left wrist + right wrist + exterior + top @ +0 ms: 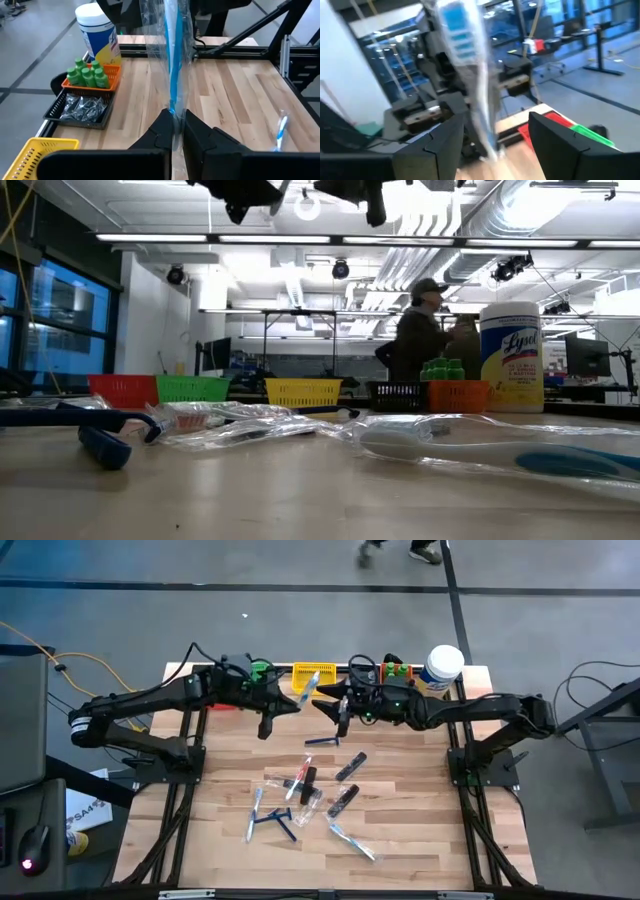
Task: Pick & Place Travel size toiletries
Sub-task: Put the light blue toothbrush into the yellow bin
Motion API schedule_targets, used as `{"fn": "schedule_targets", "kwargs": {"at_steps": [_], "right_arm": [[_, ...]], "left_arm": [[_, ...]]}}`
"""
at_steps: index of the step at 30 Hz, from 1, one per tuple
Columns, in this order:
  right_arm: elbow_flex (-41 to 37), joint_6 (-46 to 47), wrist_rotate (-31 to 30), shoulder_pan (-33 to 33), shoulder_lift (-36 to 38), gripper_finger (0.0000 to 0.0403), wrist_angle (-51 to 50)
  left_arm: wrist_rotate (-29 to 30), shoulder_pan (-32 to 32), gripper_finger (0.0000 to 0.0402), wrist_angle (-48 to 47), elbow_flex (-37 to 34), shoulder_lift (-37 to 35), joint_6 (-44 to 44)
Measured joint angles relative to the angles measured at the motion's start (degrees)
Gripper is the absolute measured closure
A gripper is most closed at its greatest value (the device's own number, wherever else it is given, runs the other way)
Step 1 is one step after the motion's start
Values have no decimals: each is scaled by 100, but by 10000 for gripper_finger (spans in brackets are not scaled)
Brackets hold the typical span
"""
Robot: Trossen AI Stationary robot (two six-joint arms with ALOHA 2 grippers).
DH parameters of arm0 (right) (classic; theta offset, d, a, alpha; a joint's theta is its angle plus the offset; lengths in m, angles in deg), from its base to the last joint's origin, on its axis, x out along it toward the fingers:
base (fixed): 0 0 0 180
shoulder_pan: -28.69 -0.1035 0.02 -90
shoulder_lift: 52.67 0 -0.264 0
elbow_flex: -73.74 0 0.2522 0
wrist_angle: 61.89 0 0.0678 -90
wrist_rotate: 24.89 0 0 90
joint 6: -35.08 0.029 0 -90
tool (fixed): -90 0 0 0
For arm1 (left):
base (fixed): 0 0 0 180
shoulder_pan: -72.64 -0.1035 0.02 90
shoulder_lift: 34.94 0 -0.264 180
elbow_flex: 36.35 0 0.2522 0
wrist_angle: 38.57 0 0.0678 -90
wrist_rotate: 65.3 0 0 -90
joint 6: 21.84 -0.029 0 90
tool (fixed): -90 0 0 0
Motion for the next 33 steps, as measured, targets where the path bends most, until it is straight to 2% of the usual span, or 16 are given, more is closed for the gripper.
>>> {"fn": "schedule_targets", "kwargs": {"at_steps": [14,19,25,28,33], "right_arm": [[4,28,382,107,-235,190,749],[22,43,424,97,-374,190,1005],[24,43,538,98,-363,191,1145],[22,51,773,99,-389,203,1267],[24,107,821,96,-444,237,1275]], "left_arm": [[-39,190,392,391,0,7,169],[258,352,392,363,-6,68,151],[267,374,392,373,-4,87,200],[193,374,392,391,-4,85,279],[123,374,392,464,-4,130,325]]}}
